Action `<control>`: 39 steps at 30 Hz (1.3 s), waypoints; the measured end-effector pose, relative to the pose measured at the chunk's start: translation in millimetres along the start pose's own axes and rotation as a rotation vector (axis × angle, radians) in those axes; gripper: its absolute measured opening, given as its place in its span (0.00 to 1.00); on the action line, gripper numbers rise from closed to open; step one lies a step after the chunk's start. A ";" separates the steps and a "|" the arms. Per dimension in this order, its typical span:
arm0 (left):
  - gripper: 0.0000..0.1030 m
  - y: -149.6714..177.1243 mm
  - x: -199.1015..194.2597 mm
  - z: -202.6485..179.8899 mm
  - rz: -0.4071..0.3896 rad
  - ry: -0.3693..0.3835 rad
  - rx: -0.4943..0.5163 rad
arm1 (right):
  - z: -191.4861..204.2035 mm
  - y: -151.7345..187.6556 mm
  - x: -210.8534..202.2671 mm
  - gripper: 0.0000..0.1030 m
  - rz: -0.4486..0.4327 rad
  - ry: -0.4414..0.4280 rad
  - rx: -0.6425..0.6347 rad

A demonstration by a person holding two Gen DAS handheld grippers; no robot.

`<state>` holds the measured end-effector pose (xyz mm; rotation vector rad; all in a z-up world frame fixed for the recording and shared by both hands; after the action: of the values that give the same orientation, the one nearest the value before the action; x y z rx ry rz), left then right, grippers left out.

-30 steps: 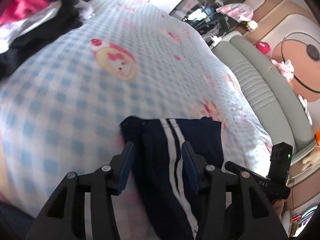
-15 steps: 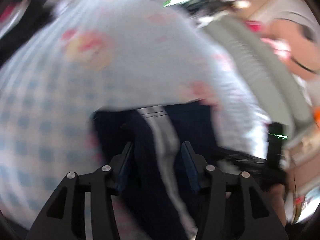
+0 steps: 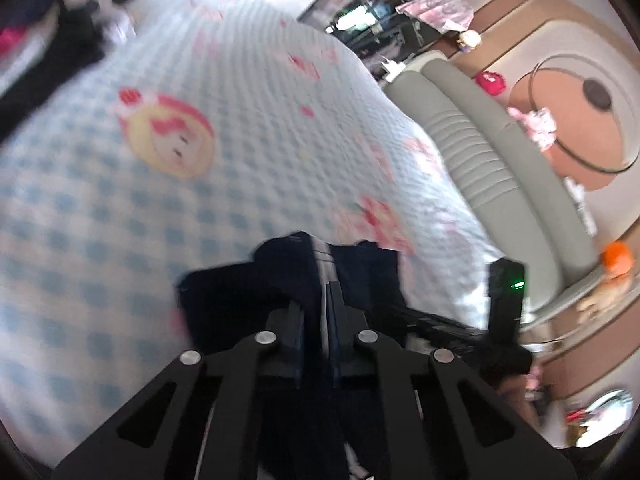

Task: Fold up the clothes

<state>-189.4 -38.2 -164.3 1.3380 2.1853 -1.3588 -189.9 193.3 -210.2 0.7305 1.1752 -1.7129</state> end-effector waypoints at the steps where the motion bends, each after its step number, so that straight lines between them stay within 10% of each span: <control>1: 0.07 1.7 -4.4 3.9 -0.012 -0.046 0.004 | -3.0 -1.2 -2.9 0.49 -0.014 0.004 0.014; 7: 0.07 24.6 -0.8 40.5 0.074 -0.234 -0.025 | -37.2 -14.3 -19.7 0.51 -0.098 0.053 0.143; 14: 0.22 3.4 -33.8 5.7 -0.168 -0.220 0.069 | -55.3 -29.5 -7.5 0.51 -0.069 0.171 0.109; 21: 0.22 36.1 49.8 -10.4 0.153 -0.205 0.203 | -12.5 -44.7 2.6 0.52 -0.048 0.012 -0.004; 32: 0.22 52.0 45.7 7.0 0.184 -0.186 0.154 | 47.1 -43.4 22.9 0.53 0.016 -0.055 -0.182; 39: 0.22 54.5 53.1 4.1 0.193 -0.186 0.156 | 23.2 -28.8 52.6 0.50 0.094 0.064 -0.129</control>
<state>-176.3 -3.0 -230.7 1.3729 1.8133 -1.5361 -237.5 157.5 -234.5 0.7539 1.2628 -1.5308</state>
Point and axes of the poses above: each gripper's, at about its wrist camera, not at the fingertips, and x roughly the way its jaws point, z to its left, y to its underside, the point moved 6 cm from there along x, roughly the way its jaws point, and after that the axes turned 6 degrees about x, right-handed, at the moved point
